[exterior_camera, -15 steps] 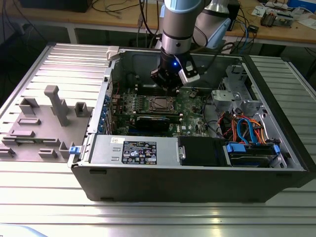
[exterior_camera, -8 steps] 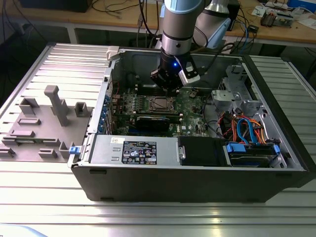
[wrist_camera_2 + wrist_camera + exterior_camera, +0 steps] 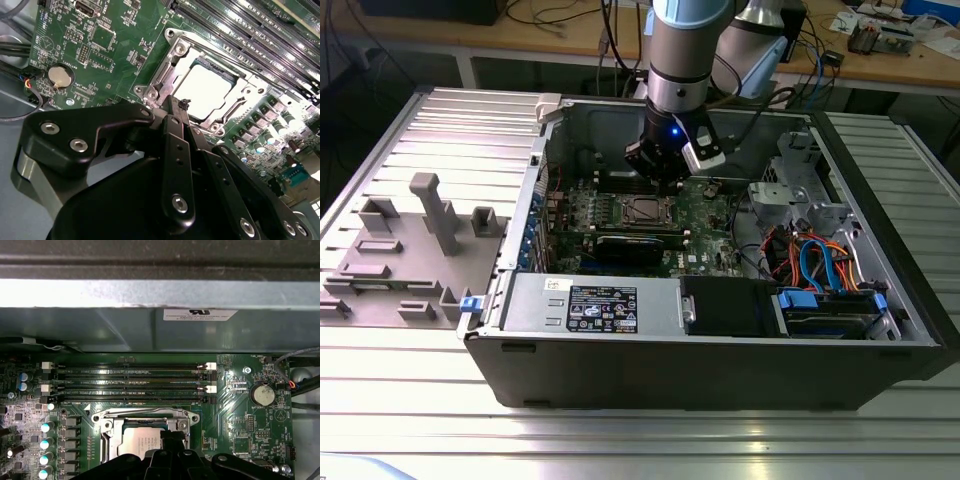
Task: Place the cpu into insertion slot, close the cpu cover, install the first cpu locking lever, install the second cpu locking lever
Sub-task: 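Install the second cpu locking lever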
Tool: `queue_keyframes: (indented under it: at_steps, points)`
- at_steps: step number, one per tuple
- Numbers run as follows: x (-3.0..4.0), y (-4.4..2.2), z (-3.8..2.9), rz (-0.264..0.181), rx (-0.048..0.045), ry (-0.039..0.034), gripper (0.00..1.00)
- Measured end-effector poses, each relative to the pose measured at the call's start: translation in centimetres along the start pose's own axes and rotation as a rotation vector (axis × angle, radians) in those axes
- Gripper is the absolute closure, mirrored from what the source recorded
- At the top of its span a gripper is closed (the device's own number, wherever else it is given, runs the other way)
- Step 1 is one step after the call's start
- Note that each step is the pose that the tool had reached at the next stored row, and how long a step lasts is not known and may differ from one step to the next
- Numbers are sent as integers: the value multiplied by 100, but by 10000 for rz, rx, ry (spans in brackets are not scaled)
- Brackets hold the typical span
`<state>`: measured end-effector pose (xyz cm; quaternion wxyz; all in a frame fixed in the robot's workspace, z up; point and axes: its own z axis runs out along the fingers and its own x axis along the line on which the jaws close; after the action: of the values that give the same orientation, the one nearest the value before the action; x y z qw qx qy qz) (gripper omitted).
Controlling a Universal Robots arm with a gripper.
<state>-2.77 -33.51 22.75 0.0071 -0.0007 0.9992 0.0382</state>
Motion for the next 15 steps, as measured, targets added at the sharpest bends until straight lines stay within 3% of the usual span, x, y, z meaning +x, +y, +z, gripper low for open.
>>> queue_keyframes:
  at_steps: [15]
  points:
    - [0,-17,-30,0,0,0,89]
